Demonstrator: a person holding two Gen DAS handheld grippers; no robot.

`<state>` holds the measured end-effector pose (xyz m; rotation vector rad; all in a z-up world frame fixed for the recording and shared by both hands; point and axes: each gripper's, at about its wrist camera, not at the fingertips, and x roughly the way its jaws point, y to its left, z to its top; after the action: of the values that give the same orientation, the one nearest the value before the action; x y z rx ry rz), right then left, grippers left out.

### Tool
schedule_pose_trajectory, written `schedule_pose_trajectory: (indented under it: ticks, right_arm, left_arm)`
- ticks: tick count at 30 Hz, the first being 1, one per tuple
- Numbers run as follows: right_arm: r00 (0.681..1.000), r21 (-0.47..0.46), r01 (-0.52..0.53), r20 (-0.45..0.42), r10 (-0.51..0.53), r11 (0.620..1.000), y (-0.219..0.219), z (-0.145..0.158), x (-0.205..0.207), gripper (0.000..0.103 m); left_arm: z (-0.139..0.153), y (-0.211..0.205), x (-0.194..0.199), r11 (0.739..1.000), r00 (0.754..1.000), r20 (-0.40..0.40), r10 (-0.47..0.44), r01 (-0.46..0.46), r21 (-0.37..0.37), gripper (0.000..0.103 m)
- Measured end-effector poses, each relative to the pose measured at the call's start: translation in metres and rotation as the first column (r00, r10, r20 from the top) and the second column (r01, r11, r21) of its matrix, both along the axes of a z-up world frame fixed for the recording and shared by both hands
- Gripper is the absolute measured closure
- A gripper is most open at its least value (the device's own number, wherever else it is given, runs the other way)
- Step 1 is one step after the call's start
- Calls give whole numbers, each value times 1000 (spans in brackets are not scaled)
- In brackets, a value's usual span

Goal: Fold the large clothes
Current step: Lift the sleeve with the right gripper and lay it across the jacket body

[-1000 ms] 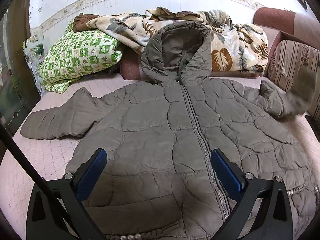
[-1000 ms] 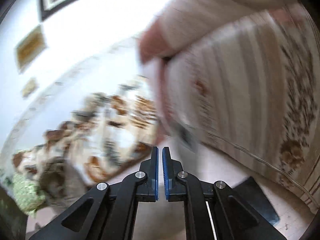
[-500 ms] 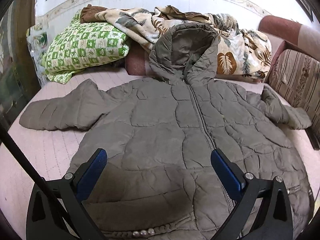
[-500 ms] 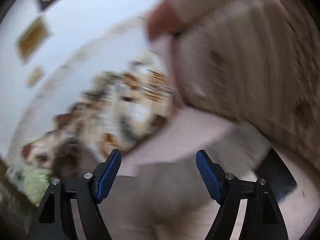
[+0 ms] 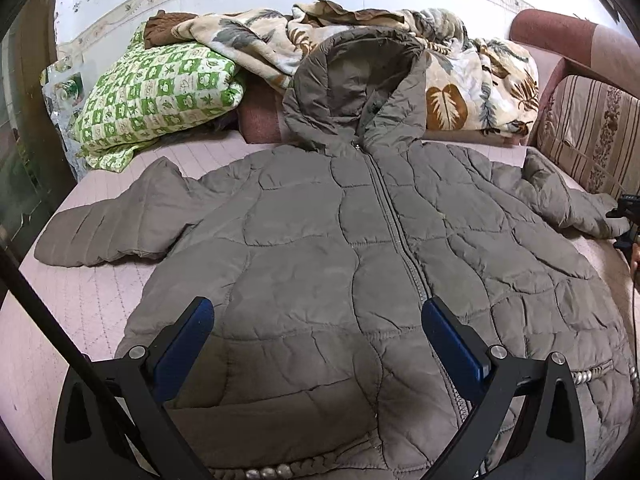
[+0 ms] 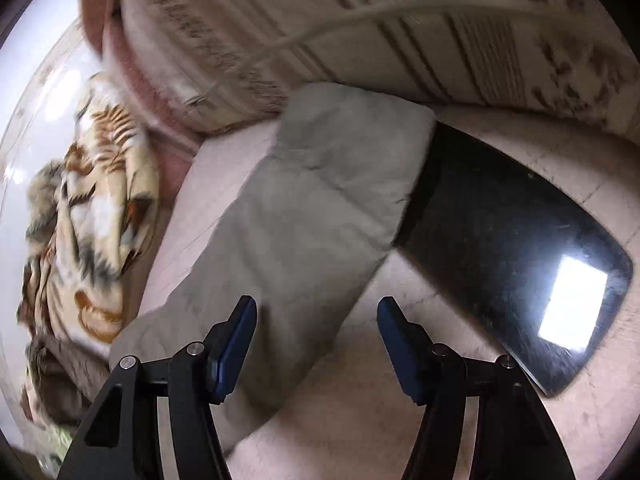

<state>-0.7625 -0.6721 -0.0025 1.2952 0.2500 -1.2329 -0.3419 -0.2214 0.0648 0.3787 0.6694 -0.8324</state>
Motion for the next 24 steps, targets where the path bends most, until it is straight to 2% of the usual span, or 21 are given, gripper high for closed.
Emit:
schedule_pose_trajectory:
  ticks: [3, 4, 5, 6, 9, 11, 13, 17, 20, 22, 24]
  right_arm:
    - [998, -117, -2, 57, 9, 993, -12, -4, 1, 37]
    - [996, -125, -35, 77, 44, 991, -18, -7, 6, 47]
    - [996, -120, -54, 69, 63, 991, -22, -11, 9, 77]
    - [997, -124, -53, 51, 60, 991, -22, -13, 9, 87]
    - [995, -147, -34, 84, 46, 989, -16, -8, 3, 92]
    - [998, -195, -41, 48, 51, 980, -11, 11, 5, 93]
    - [998, -256, -55, 14, 61, 965, -1, 36, 12, 93]
    - [996, -393, -84, -1, 91, 915, 25, 99, 27, 93]
    - [986, -498, -146, -2, 167, 855, 53, 147, 49, 93]
    - [968, -572, -223, -35, 249, 789, 80, 181, 73, 93]
    - [944, -614, -293, -63, 324, 733, 104, 200, 96, 93]
  left_arm:
    - [-2, -2, 1, 1000, 1000, -3, -2, 2, 7, 0]
    - [-3, -3, 2, 1000, 1000, -3, -1, 1, 12, 0]
    - [-4, -3, 2, 1000, 1000, -5, -1, 1, 15, 0]
    - [-4, -4, 3, 1000, 1000, -8, -1, 1, 16, 0]
    - [-4, -5, 5, 1000, 1000, -18, 3, -3, 13, 0]
    - [-2, -4, 5, 1000, 1000, -30, 2, -2, 4, 0]
    - [0, -1, 4, 1000, 1000, -29, 0, 0, -3, 0]
    - [8, 6, -1, 1000, 1000, -11, -2, 1, -28, 0]
    - [14, 12, -3, 999, 1000, 9, 4, -3, -44, 0]
    - [17, 16, -4, 999, 1000, 15, 10, -9, -52, 0]
    - [19, 20, -3, 998, 1000, 17, 14, -13, -59, 0]
